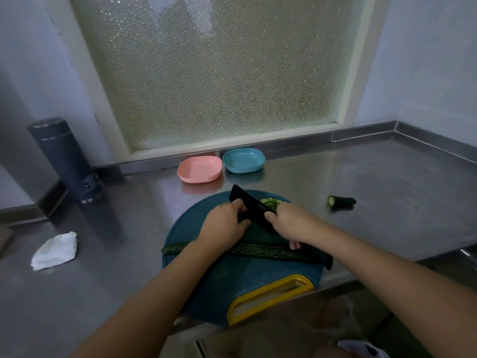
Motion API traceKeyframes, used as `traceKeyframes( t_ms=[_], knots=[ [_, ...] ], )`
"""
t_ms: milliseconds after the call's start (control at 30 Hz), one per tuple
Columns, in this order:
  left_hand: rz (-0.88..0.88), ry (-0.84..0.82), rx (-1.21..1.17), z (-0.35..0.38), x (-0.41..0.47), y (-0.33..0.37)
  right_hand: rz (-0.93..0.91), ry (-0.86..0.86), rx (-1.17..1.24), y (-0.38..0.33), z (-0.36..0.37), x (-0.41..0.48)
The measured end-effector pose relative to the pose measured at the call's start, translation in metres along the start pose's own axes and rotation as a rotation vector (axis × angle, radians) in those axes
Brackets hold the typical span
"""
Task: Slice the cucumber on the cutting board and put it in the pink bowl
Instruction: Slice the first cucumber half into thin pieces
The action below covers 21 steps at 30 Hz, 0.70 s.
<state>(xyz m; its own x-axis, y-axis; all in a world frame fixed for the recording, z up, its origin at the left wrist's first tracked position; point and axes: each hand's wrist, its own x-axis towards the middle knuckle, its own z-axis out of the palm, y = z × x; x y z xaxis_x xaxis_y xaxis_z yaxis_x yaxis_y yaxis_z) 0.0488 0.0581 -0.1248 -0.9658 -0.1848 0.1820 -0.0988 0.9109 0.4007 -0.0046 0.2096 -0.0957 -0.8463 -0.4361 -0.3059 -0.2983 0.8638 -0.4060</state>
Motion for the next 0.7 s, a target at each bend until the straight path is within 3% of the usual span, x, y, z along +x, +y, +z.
traceKeyframes(
  t_ms=[700],
  knots=[
    [0.007, 0.012, -0.004, -0.001, -0.001, 0.0, -0.037, -0.008, 0.052, -0.002, -0.014, -0.02]
  ],
)
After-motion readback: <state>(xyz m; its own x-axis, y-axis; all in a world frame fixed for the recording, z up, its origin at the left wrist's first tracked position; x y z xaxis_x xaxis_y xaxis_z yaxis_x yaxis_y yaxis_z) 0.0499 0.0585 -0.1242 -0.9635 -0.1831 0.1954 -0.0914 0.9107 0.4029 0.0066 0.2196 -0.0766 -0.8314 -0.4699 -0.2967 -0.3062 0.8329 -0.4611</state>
